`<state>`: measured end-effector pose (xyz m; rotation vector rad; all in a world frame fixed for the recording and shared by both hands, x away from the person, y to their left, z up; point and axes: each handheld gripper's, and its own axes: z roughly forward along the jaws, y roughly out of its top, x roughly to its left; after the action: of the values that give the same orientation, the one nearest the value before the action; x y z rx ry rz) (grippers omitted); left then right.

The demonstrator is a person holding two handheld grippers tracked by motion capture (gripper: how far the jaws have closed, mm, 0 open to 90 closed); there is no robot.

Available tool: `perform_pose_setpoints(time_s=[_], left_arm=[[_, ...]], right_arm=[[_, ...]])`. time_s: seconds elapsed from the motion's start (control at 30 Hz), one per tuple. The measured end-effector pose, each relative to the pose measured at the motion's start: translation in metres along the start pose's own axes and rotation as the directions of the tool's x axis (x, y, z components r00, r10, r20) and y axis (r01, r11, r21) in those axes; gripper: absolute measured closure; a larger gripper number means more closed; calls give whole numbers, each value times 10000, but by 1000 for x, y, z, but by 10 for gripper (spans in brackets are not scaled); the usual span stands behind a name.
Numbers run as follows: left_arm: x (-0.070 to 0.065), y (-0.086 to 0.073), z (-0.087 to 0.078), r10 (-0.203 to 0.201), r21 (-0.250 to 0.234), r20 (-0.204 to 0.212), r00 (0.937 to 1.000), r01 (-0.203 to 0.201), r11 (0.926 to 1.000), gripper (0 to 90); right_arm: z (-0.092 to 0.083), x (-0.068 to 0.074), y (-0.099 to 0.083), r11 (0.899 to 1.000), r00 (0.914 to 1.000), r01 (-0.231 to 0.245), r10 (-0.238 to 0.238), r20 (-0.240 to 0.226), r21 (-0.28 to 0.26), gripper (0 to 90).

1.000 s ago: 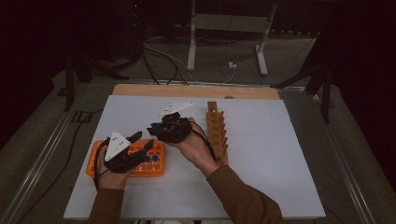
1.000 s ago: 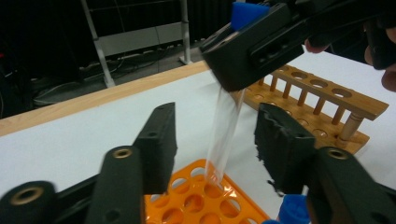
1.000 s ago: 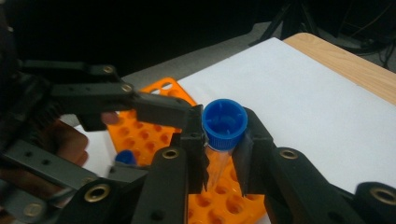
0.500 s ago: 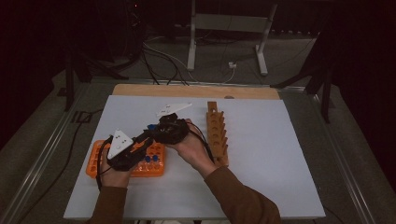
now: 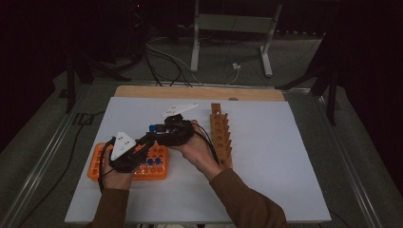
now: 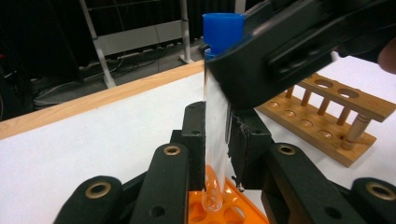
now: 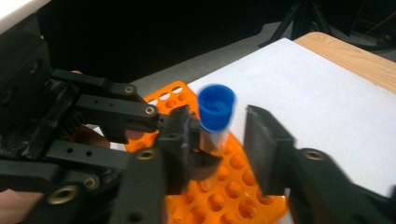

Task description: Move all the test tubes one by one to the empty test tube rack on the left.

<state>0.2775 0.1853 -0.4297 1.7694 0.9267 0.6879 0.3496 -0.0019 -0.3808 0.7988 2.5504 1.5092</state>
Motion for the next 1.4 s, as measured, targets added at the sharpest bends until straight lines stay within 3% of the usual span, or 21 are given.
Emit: perform_pose_setpoints(time_s=[0.27, 0.63, 0.73, 1.1, 1.4], left_arm=[[9, -5, -3, -376, -44, -198, 9991, 375, 9993, 783], [24, -16, -15, -896, -111, -559, 9944, 891, 9960, 784], [27, -19, -19, -1014, -144, -643, 9928, 1007, 9948, 784], [34, -29, -33, -1370, -281, -841, 9870, 1351, 9904, 783], [35, -34, -43, -1459, -384, -929, 9849, 1429, 9890, 783]], right_arm=[[-5, -11, -3, 9995, 9995, -274, 277, 141, -177, 384], [-15, -27, -20, 9990, 9935, -24, 75, 1132, -453, 176], [-21, -32, -24, 9991, 9888, 38, 26, 1492, -422, 153], [-46, -48, -42, 9971, 9805, 205, -56, 1964, -738, 51], [-65, -55, -52, 9964, 9673, 472, -280, 2521, -701, 27]])
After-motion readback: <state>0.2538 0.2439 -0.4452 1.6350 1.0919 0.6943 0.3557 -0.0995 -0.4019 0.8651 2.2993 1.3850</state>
